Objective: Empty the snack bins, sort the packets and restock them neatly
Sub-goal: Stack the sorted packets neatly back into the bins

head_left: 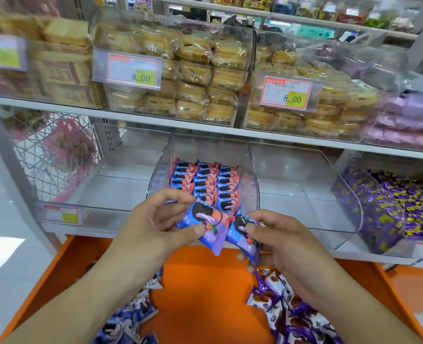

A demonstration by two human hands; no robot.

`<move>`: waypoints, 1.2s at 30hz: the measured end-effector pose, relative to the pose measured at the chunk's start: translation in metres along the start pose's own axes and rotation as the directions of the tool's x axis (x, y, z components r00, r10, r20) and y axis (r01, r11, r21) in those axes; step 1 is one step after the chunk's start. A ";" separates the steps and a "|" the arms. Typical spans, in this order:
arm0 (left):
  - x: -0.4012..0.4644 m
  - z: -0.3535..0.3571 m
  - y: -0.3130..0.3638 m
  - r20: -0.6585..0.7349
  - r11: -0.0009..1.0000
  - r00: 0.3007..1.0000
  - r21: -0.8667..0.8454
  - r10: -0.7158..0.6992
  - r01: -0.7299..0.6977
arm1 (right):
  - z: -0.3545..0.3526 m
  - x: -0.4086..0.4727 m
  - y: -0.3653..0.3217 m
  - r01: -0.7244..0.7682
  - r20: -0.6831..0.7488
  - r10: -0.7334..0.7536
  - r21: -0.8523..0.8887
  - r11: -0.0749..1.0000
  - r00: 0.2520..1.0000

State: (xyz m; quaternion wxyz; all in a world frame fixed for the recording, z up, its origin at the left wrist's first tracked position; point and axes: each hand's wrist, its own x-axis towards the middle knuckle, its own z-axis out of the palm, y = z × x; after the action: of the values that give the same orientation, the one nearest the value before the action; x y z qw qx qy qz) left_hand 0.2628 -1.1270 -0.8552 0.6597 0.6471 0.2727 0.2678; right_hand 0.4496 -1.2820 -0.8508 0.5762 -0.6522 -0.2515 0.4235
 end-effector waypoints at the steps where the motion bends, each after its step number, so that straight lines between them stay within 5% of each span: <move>1: 0.000 -0.001 -0.001 0.011 1.000 1.000 -0.021 -0.008 0.008 | 0.000 0.000 0.000 -0.002 -0.004 0.002 -0.003 1.000 1.000; 17: -0.001 0.002 0.004 0.005 0.990 1.000 0.141 -0.015 0.015 | -0.012 -0.004 -0.011 0.195 -0.007 -0.209 -0.329 0.924 0.978; 22: 0.025 0.009 0.000 -0.008 0.980 0.999 0.195 -0.033 0.034 | -0.034 0.011 -0.021 0.199 -0.143 -0.304 -0.490 0.848 0.942; 25: 0.067 0.018 -0.001 0.001 0.946 1.000 0.322 0.013 -0.012 | -0.051 0.020 -0.025 0.198 -0.251 -0.321 -0.413 0.889 0.913; 32: 0.165 0.054 -0.037 0.207 0.721 0.978 0.682 -0.028 -0.123 | -0.074 0.034 -0.019 0.214 -0.242 -0.338 -0.423 0.881 0.909; 36: 0.186 0.063 -0.055 0.301 0.474 0.953 0.844 -0.034 -0.250 | -0.079 0.040 -0.014 0.216 -0.226 -0.340 -0.441 0.871 0.913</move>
State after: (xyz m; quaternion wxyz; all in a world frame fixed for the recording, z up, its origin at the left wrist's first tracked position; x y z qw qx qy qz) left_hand 0.4389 -1.0414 -0.9115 0.2504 0.9385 0.2342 0.0398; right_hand 0.5385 -1.2890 -0.8495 0.5141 -0.7701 -0.3369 0.1707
